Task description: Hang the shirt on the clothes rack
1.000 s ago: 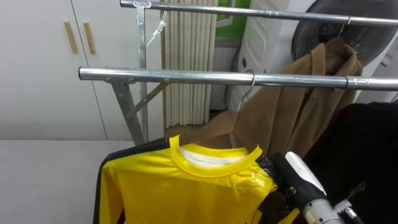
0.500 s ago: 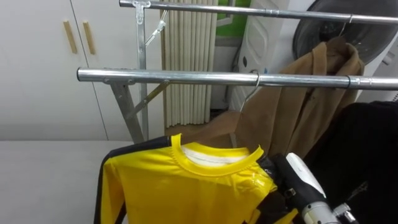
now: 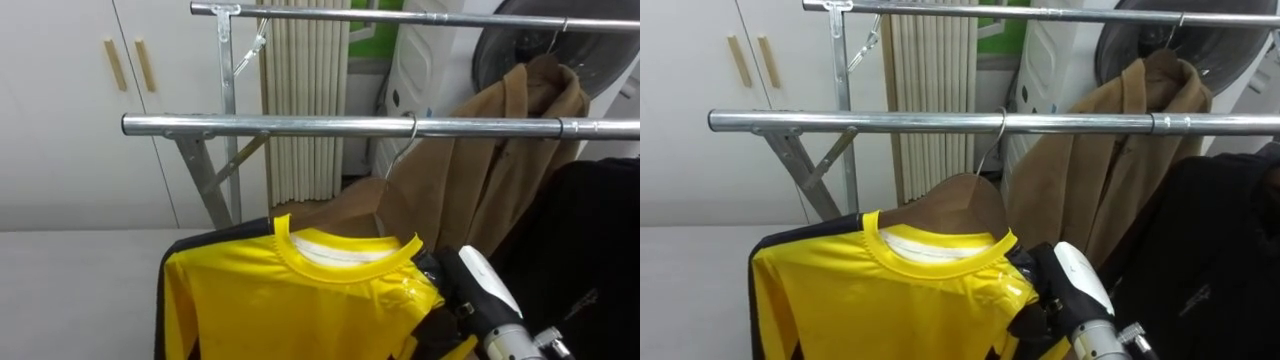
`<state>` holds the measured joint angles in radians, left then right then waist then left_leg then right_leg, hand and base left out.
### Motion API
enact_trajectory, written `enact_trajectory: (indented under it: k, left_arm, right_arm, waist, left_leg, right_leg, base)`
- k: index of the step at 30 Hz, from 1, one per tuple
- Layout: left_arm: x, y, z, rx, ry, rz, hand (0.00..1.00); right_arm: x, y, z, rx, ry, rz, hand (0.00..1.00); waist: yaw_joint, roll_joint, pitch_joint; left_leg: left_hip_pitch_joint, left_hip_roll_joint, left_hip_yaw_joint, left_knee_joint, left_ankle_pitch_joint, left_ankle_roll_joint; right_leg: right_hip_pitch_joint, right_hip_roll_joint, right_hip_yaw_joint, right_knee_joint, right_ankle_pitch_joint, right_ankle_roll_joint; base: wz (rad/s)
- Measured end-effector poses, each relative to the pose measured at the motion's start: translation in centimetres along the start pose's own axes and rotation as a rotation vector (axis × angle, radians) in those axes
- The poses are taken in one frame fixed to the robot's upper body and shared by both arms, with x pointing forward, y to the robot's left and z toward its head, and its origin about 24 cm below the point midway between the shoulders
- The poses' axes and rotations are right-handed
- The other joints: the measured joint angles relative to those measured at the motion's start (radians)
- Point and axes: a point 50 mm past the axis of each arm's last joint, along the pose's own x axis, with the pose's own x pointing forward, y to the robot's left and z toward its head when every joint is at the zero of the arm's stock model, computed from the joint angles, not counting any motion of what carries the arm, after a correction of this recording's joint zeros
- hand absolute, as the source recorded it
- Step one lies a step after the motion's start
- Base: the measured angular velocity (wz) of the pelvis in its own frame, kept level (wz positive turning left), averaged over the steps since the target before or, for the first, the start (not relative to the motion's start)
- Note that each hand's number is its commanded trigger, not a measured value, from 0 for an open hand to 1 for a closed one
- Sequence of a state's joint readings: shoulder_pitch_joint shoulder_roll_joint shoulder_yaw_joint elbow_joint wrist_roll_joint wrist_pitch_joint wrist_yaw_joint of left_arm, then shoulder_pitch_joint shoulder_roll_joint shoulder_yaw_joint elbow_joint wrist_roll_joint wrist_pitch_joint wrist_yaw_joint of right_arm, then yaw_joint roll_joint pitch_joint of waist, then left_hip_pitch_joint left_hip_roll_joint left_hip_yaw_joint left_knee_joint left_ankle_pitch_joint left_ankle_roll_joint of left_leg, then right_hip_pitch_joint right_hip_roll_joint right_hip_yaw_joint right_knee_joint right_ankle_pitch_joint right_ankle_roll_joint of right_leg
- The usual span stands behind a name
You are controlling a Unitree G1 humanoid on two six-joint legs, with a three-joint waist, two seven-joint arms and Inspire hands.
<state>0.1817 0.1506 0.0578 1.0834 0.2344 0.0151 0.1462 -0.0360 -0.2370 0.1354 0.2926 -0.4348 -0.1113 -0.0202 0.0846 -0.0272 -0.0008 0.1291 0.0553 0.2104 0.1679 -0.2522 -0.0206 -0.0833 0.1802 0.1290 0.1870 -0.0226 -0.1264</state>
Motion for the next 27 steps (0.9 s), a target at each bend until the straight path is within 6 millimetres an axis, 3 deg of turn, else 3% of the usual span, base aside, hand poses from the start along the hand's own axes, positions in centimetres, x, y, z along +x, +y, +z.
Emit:
enact_trajectory:
  k: [13,14,15,16,27]
  left_arm:
    - [0.0,-0.1,0.0,-0.003,0.000,-0.002,0.00]
    - [0.0,-0.1,0.0,-0.005,0.001,-0.002,0.00]
    - [0.0,-0.1,0.0,-0.006,0.001,-0.002,0.00]
    - [0.0,-0.1,0.0,-0.005,0.001,-0.002,0.00]
    - [0.0,-0.1,0.1,-0.006,-0.001,-0.001,0.00]
  right_arm:
    - [0.0,0.1,-0.2,0.006,0.010,-0.008,1.00]
    - [0.0,0.2,-0.2,0.007,0.011,-0.008,0.72]
    - [0.0,0.2,-0.2,0.007,0.011,-0.008,0.05]
    - [0.0,0.2,-0.2,0.007,0.011,-0.008,0.00]
    - [-0.2,0.6,-1.7,0.014,0.122,0.021,0.00]
  waist:
    - [-0.001,-0.002,-0.0005]
    - [-0.001,-0.003,-0.0009]
    - [-0.001,-0.003,-0.0008]
    - [-0.001,-0.003,-0.0009]
    - [-0.003,-0.011,0.0044]
  left_leg:
    - [0.001,-0.001,-0.001,0.000,0.000,0.000]
    - [0.002,-0.001,-0.003,0.000,0.000,0.000]
    - [0.002,-0.001,-0.003,0.000,0.000,0.000]
    - [0.002,-0.001,-0.003,0.000,0.000,0.000]
    - [0.001,0.000,-0.003,-0.002,0.000,0.000]
  right_leg:
    - [0.002,0.001,0.006,-0.001,-0.001,0.002]
    - [0.002,0.001,0.006,0.000,-0.001,0.002]
    - [0.003,0.001,0.006,0.000,-0.001,0.002]
    - [0.003,0.001,0.006,0.000,-0.001,0.002]
    - [0.001,0.003,0.008,-0.001,-0.003,0.002]
  base:
    - [0.00]
    - [0.00]
    - [0.00]
    - [0.00]
    - [0.00]
